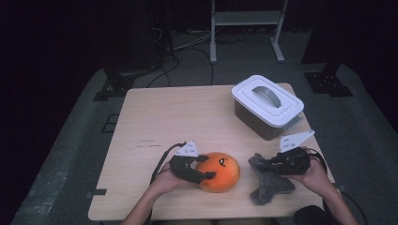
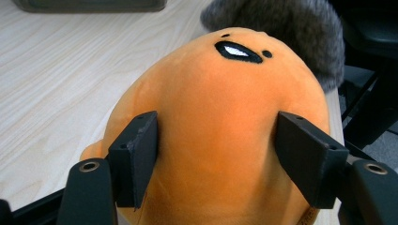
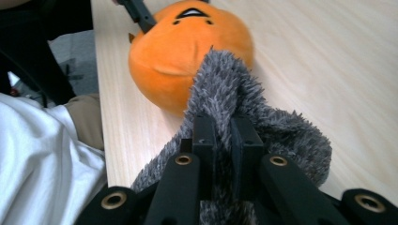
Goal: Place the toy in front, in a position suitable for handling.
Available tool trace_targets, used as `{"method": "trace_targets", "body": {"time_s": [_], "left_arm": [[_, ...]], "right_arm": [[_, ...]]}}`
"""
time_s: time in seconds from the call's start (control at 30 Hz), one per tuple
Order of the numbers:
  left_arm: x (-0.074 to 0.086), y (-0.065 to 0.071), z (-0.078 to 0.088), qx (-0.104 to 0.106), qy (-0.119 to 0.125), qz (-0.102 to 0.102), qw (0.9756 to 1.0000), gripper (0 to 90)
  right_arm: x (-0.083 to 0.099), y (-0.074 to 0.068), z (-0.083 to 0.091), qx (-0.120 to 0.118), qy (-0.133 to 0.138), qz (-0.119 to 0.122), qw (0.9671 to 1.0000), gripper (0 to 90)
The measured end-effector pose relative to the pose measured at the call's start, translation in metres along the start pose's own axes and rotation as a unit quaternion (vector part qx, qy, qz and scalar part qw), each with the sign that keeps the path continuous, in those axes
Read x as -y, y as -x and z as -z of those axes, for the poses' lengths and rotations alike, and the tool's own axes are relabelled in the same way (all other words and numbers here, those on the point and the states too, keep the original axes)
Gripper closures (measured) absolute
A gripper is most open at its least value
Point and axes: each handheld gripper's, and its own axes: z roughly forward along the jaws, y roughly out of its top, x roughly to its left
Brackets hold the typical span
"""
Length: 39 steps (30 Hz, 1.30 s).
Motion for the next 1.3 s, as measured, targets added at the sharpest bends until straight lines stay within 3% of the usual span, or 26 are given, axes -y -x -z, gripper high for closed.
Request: {"method": "trace_targets", "body": {"time_s": [0.37, 0.57, 0.7, 0.8, 1.07, 1.3], "left_arm": [[0.000, 0.001, 0.000, 0.001, 0.001, 0.003, 1.0000, 29.0], [-0.001, 0.002, -0.001, 0.000, 0.000, 0.002, 1.0000, 28.1], [-0.001, 0.003, -0.001, -0.002, -0.001, -0.002, 1.0000, 27.6], [-0.001, 0.004, -0.001, -0.002, -0.001, -0.003, 1.0000, 27.1], [-0.005, 0.010, -0.001, -0.010, -0.012, -0.025, 0.9996, 25.4], [-0.005, 0.011, -0.001, -0.010, -0.015, -0.030, 0.9994, 25.0]], "right_arm": [[0.013, 0.006, 0.057, 0.066, -0.022, -0.015, 0.9975, 81.4], [0.016, 0.006, 0.076, 0.095, -0.038, -0.019, 0.9946, 81.4], [0.022, 0.010, 0.069, 0.105, -0.058, -0.025, 0.9925, 81.2], [0.031, 0.016, 0.057, 0.099, -0.068, -0.037, 0.9920, 81.0], [0.047, 0.033, 0.019, 0.074, -0.070, -0.066, 0.9926, 79.9], [0.052, 0.035, 0.004, 0.064, -0.059, -0.072, 0.9936, 80.0]]}}
